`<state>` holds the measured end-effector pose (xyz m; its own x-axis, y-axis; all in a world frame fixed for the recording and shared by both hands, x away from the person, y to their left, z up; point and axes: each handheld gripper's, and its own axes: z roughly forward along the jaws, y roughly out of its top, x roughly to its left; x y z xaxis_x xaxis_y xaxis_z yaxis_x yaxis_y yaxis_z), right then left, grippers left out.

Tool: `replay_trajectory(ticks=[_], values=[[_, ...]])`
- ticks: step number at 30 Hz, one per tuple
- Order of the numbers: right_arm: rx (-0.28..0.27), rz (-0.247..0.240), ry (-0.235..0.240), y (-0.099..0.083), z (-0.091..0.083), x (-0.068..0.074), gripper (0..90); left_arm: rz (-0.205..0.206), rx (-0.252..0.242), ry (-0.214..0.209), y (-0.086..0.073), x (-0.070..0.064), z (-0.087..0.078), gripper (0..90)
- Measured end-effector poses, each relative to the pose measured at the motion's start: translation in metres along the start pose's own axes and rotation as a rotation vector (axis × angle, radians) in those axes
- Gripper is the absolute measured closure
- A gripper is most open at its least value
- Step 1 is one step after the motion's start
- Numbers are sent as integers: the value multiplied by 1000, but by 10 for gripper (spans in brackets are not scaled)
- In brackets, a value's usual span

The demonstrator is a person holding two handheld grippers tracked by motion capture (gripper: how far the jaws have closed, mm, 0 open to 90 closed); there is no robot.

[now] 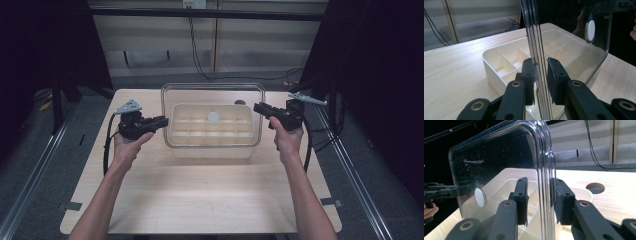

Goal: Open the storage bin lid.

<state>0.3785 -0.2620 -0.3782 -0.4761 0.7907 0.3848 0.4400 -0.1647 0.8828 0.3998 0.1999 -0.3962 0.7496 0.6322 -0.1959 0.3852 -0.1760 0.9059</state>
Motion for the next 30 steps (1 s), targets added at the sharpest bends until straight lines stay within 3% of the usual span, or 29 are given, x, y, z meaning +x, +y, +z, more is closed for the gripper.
replay_trajectory(ticks=[30], values=[[-30,-32,53,0,-23,21,698,33,-1,1,1,-13,-20,776]])
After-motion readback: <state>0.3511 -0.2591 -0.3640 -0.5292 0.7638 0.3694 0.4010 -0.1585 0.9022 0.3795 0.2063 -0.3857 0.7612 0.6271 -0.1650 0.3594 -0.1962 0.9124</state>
